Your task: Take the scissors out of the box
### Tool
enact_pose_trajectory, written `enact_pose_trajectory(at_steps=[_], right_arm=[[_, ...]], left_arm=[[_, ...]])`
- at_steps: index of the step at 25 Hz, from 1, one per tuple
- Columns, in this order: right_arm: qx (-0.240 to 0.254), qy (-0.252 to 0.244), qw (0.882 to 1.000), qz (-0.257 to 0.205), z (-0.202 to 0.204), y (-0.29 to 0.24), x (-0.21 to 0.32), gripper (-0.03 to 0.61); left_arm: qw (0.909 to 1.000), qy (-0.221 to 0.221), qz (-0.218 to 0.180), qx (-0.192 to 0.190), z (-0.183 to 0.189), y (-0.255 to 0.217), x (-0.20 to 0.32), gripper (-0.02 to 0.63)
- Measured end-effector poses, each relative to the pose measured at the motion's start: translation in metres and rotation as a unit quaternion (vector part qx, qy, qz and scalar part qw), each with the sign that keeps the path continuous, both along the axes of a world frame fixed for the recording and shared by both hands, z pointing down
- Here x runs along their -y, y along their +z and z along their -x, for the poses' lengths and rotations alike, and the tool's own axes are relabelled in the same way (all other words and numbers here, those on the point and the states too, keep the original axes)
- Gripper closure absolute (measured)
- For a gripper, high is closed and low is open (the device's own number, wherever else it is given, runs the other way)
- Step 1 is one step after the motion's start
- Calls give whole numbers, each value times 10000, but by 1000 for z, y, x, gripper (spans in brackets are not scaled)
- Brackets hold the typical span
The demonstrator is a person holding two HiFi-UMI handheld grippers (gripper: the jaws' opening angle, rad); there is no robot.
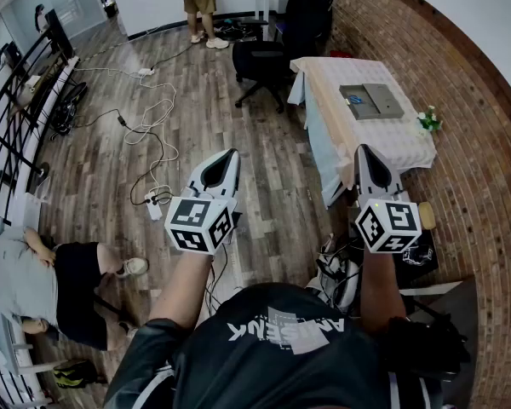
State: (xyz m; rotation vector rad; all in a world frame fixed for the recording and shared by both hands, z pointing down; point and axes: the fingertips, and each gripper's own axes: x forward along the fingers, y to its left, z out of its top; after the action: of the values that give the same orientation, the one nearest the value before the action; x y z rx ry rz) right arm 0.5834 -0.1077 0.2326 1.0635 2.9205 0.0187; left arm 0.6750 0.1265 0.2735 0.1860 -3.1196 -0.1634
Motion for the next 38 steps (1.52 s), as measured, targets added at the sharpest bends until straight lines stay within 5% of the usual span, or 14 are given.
enact_pose_trajectory(at_steps=[8, 26, 38], right_arm=[[-7, 69, 9999, 118, -9, -1, -13, 538], [44, 123, 9991, -411, -34, 16, -81, 538], [111, -184, 9995, -216, 47, 18, -118, 537]], left_arm=[[10000, 22, -18, 31, -10, 2, -14, 602], [9992, 384, -134, -28, -13, 25, -74, 601], [9997, 220, 85, -60, 66, 21, -98, 601]])
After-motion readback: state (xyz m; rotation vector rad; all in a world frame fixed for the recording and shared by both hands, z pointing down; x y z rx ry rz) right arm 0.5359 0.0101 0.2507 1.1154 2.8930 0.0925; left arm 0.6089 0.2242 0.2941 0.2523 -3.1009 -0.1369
